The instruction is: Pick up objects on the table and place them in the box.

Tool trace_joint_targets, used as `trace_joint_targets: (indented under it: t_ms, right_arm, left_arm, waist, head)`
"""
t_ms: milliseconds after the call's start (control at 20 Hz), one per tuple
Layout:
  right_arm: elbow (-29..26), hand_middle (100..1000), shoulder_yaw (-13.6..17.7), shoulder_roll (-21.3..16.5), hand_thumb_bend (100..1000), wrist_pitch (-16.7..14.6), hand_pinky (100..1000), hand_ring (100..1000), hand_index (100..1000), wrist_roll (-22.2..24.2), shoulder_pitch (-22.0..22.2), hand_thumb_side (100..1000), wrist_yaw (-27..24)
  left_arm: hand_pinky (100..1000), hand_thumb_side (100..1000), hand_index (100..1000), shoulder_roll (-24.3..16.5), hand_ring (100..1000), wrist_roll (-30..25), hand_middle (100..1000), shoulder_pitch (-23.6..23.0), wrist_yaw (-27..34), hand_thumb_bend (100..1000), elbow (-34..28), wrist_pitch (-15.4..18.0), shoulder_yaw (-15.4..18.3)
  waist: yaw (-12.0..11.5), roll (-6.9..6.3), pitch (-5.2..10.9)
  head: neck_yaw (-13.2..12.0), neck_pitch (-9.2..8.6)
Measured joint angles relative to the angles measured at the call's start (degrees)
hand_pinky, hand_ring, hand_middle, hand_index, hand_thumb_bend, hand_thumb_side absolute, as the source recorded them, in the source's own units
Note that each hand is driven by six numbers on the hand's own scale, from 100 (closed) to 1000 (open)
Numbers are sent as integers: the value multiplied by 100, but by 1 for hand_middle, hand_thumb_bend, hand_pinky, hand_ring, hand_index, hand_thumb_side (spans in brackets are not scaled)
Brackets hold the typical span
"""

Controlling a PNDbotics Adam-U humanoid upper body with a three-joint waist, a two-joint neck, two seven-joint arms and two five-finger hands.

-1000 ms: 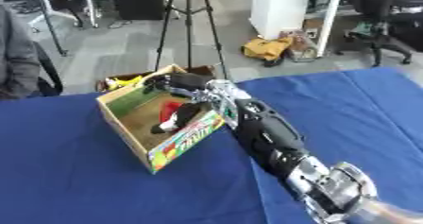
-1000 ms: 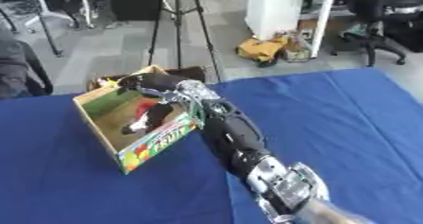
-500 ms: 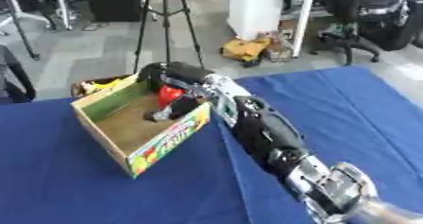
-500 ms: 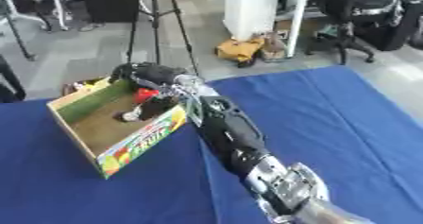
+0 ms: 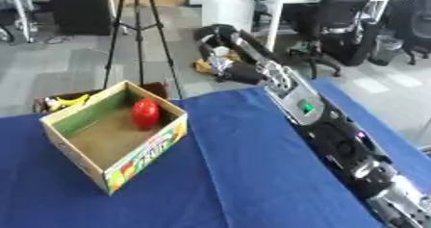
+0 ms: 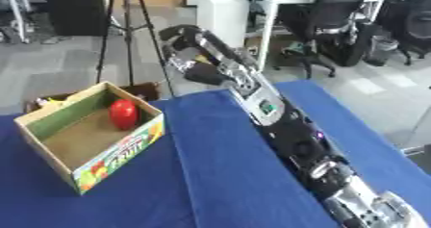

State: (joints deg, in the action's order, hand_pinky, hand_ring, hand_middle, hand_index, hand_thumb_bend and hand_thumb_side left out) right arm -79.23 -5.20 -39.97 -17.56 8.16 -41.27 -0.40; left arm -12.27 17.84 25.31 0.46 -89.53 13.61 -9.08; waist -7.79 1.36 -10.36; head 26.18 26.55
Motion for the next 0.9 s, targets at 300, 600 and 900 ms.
trace_joint_targets:
  t_ms: [300, 600, 900]
  right_arm:
    - [-878, 723, 495, -57, 100, 538, 696, 612, 850, 224, 1226, 740, -1004]
    - [-1413, 708, 987, 149, 100, 743, 691, 600, 849, 280, 2174, 761, -1346]
    - [-1902, 693, 1306, 571, 100, 877, 692, 595, 848, 348, 2790, 777, -1391]
  left_arm:
    - [558, 974, 742, -167, 575, 162, 584, -139, -74, 607, -28, 13, 132]
    - [557, 986, 740, -216, 573, 260, 583, -235, -100, 599, -28, 36, 193]
    - [554, 1000, 736, -185, 567, 300, 580, -366, -59, 600, -23, 49, 194]
  waist:
    - [380, 34, 77]
    - [533, 22, 123]
    - [584, -148, 230]
  head:
    - [-300, -43]
    - [-506, -46]
    - [-645, -44]
